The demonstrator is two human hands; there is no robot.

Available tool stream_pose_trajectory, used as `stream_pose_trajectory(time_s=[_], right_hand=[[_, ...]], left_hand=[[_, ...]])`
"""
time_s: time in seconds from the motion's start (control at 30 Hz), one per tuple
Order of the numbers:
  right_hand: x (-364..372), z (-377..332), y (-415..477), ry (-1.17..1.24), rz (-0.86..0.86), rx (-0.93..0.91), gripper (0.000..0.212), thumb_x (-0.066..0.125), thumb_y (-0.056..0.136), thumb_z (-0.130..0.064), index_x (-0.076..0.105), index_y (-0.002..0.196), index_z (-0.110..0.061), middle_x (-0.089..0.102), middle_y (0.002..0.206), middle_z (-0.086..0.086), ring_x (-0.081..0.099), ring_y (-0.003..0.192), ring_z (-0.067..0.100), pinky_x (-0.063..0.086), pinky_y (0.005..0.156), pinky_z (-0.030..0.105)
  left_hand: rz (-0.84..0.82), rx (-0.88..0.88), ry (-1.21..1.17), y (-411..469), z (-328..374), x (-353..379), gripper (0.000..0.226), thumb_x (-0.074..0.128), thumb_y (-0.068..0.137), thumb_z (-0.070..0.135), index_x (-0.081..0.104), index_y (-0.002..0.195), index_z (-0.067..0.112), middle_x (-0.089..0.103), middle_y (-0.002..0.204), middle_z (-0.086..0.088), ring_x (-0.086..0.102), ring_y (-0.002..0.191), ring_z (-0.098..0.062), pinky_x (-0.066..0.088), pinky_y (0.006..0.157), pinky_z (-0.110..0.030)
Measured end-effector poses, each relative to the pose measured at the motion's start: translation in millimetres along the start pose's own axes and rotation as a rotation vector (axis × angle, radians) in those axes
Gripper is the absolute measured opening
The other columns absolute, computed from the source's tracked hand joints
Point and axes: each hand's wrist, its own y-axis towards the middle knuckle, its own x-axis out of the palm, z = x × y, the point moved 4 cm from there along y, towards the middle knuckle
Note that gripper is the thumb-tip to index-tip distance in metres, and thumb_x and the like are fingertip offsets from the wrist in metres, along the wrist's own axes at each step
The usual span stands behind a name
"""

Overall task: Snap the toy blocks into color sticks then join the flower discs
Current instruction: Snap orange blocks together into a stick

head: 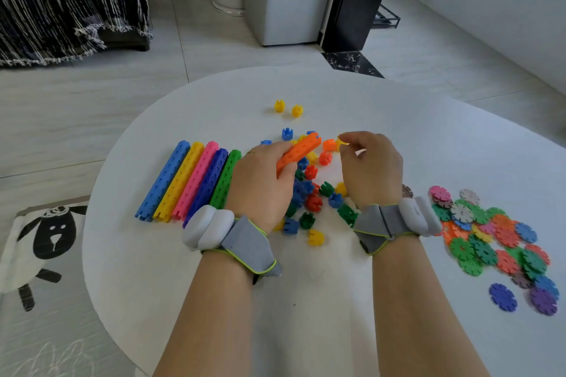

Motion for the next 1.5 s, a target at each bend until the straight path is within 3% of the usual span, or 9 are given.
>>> stream_pose_trajectory(time_s=[0.17,0.37,0.47,0.57,0.7,0.8,1.0,1.27,1.5], right_hand=[[25,-1,33,-0.331,-0.297,0.048,0.051,0.046,0.088,-0.007,0.051,0.134,-0.029,0.041,0.134,0.007,0.050,0.118,0.028,0.037,0.083,0.028],[33,1,46,-0.402,-0.360,0.053,0.042,0.057,0.084,-0.014,0.061,0.122,-0.032,0.045,0.128,0.006,0.052,0.114,0.025,0.037,0.077,0.026],[15,-7,31,-0.207,-0.218,-0.026,0.025,0.060,0.087,-0.022,0.069,0.111,-0.027,0.059,0.122,0.000,0.057,0.108,0.019,0.040,0.081,0.024],[-3,-13,4,0.134,-0.215,-0.028,0.028,0.063,0.087,-0.016,0.067,0.114,-0.021,0.069,0.102,-0.006,0.065,0.095,0.013,0.049,0.091,0.029],[-12,-16,-15,0.459,-0.287,0.107,0.023,0.065,0.083,-0.001,0.063,0.096,-0.019,0.071,0.090,0.002,0.072,0.070,0.017,0.058,0.074,0.033],[-16,-16,-20,0.406,-0.305,0.049,0.023,0.066,0.082,0.000,0.068,0.088,-0.022,0.074,0.086,-0.001,0.072,0.072,0.010,0.054,0.075,0.026],[-15,-12,-25,0.448,-0.371,0.026,0.026,0.059,0.089,0.000,0.070,0.103,-0.019,0.073,0.092,0.003,0.071,0.078,0.008,0.055,0.082,0.020],[-10,-11,-25,0.582,-0.329,0.032,0.022,0.054,0.092,0.000,0.071,0.099,-0.012,0.072,0.095,0.006,0.071,0.083,0.015,0.057,0.082,0.029],[-10,-15,-28,0.772,-0.213,0.113,0.013,0.062,0.088,-0.003,0.070,0.087,-0.013,0.073,0.085,0.010,0.073,0.078,0.020,0.058,0.074,0.026]], left_hand=[[0.020,-0.016,-0.013,3,-4,-1,0.027,0.052,0.092,0.014,0.062,0.117,0.018,0.063,0.110,-0.005,0.054,0.102,-0.022,0.039,0.086,-0.028],[0.021,-0.011,-0.018,4,-5,-1,0.025,0.052,0.092,0.015,0.063,0.115,0.018,0.064,0.106,-0.006,0.056,0.098,-0.022,0.041,0.084,-0.029],[0.005,-0.006,-0.009,3,-5,-1,0.028,0.052,0.092,0.015,0.062,0.119,0.018,0.063,0.111,-0.006,0.054,0.102,-0.022,0.034,0.082,-0.020],[-0.028,0.012,0.025,3,-6,-2,0.033,0.052,0.093,0.016,0.059,0.124,0.022,0.061,0.118,-0.004,0.053,0.107,-0.019,0.030,0.079,-0.015],[-0.067,0.029,0.054,-2,-7,-3,0.036,0.051,0.093,0.015,0.056,0.127,0.025,0.058,0.121,-0.001,0.051,0.108,-0.016,0.025,0.075,-0.008],[-0.081,0.051,0.080,-4,-9,-5,0.037,0.052,0.092,0.014,0.057,0.127,0.024,0.058,0.121,-0.001,0.050,0.108,-0.016,0.023,0.074,-0.007],[-0.118,0.074,0.104,-4,-13,-7,0.035,0.054,0.091,0.014,0.059,0.124,0.023,0.059,0.117,0.000,0.050,0.107,-0.016,0.026,0.079,-0.012],[-0.113,0.063,0.020,-5,-12,-7,0.033,0.057,0.090,0.020,0.060,0.122,0.026,0.061,0.114,0.003,0.053,0.100,-0.011,0.032,0.080,-0.014],[-0.096,0.051,-0.018,-7,-8,-9,0.032,0.057,0.091,0.024,0.061,0.122,0.025,0.064,0.111,0.004,0.055,0.092,-0.008,0.037,0.079,-0.015]])
